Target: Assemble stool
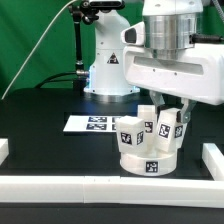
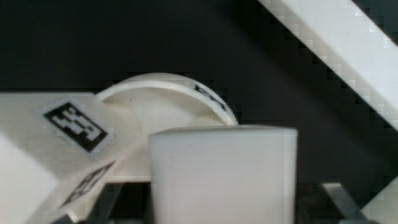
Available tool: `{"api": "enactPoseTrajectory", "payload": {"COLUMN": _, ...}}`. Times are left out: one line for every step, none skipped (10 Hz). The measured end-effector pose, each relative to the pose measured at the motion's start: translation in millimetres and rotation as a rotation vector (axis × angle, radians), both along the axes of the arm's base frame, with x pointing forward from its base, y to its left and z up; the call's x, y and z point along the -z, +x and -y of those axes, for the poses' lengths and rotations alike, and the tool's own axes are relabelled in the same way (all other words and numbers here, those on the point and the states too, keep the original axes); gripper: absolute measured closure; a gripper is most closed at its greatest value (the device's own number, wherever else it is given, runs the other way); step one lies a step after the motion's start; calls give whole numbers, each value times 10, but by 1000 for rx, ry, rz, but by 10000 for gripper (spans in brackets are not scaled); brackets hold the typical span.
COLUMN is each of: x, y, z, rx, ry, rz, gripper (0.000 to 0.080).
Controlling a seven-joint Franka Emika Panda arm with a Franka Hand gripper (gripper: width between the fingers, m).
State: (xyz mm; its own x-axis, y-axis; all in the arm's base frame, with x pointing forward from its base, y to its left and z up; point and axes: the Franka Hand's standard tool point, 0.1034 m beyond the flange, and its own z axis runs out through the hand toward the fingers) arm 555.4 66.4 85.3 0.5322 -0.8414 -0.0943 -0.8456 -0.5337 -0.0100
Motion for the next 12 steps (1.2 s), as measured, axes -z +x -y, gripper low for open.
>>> {"api": "enactPoseTrajectory", "payload": {"x": 6, "y": 3, "z": 3, "rx": 96, "ry": 9, "rz": -1, "gripper": 462}}
{"api": "enactPoseTrajectory", "payload": {"x": 6, "y": 25, "z": 43, "rx": 248, "ry": 52, "rz": 23, "gripper": 462}}
{"api": "enactPoseTrajectory", "payload": {"x": 3, "y": 26, "z": 58, "rx": 393, "ry": 79, "rz": 30, "gripper": 462}}
{"api": "enactPoseTrajectory", "payload": {"x": 6, "y": 31, "z": 49, "rx": 528, "ry": 94, "rz": 35, "gripper": 462}}
{"api": "enactPoseTrajectory", "payload": {"x": 9, "y": 36, "z": 27, "rx": 629, "ry": 102, "rz": 54, "gripper": 462}}
{"api": "enactPoseTrajectory", "payload": {"x": 10, "y": 37, "z": 14, "rx": 715, "ry": 119, "rz": 66, "gripper": 462}}
{"api": "enactPoseTrajectory", "payload": {"x": 9, "y": 41, "z": 5, "rx": 803, "ry": 134, "rz": 55, "gripper": 462}}
{"api": "enactPoseTrajectory", "payload": {"x": 9, "y": 45, "z": 2, "rx": 868, "ry": 142, "rz": 47, "gripper": 462}}
{"api": "enactPoseTrajectory", "payload": {"x": 7, "y": 49, "z": 3, "rx": 916, "ry": 148, "rz": 38, "gripper": 462}}
{"api": "enactPoseTrajectory", "payload": {"x": 5, "y": 54, "z": 3, "rx": 964, "ry": 150, "rz": 28, "gripper": 462}}
{"api": "enactPoseTrajectory", "payload": {"x": 8, "y": 54, "z": 1, "rx": 979, "ry": 150, "rz": 26, "gripper": 462}}
{"api": "enactPoseTrajectory", "payload": {"x": 12, "y": 53, "z": 2, "rx": 969, "ry": 149, "rz": 28, "gripper": 395}}
